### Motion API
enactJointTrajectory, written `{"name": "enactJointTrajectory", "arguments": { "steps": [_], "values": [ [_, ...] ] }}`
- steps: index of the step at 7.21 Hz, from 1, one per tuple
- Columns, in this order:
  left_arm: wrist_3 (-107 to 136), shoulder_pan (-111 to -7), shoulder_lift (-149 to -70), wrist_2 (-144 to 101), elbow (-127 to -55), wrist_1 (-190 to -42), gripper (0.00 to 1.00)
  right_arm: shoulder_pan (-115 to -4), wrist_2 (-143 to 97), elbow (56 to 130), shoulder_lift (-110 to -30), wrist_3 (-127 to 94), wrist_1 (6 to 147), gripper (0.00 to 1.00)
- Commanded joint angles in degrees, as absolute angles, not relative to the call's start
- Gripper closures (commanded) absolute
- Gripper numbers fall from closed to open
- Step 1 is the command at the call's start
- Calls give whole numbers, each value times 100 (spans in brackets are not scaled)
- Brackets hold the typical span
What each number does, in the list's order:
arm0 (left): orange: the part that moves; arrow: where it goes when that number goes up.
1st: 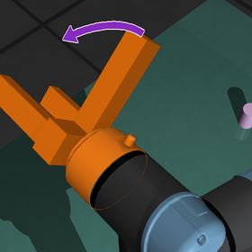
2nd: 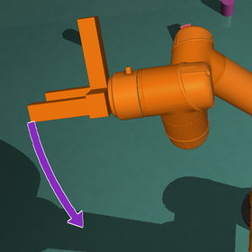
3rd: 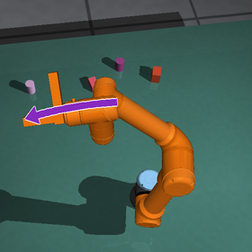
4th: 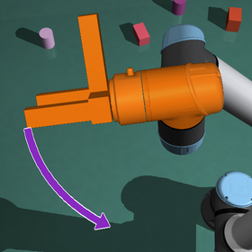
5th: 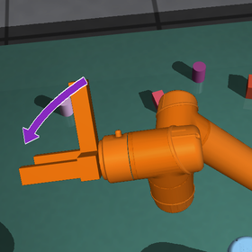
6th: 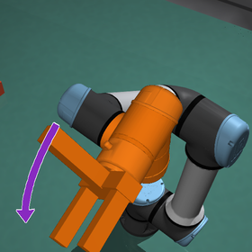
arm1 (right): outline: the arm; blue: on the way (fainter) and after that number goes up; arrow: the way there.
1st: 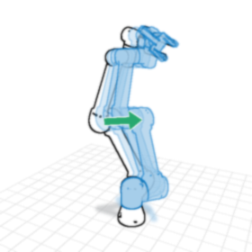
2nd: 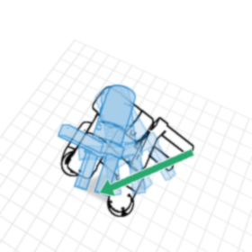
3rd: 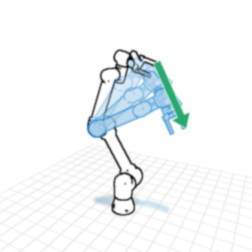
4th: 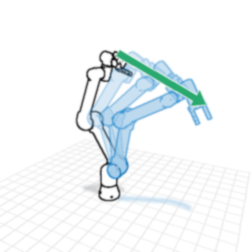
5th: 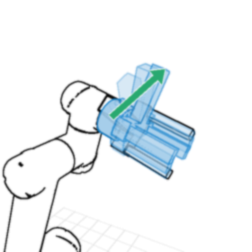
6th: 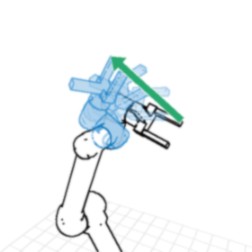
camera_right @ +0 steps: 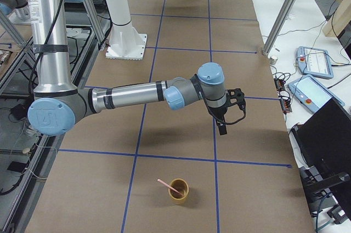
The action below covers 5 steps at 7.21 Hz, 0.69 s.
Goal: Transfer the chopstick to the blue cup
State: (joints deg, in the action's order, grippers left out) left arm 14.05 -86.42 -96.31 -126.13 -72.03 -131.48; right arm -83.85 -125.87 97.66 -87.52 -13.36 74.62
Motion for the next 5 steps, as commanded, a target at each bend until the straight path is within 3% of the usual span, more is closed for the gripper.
{"name": "enactJointTrajectory", "arguments": {
  "steps": [1,5],
  "values": [
    [1819,-8174,-9563,-12515,-6883,-13560,2,-8385,-12551,9765,-8771,-1336,7462,0],
    [1828,-8148,-9281,-12725,-6961,-13597,3,-8385,-12524,9765,-8798,-1336,7462,0]
  ]
}}
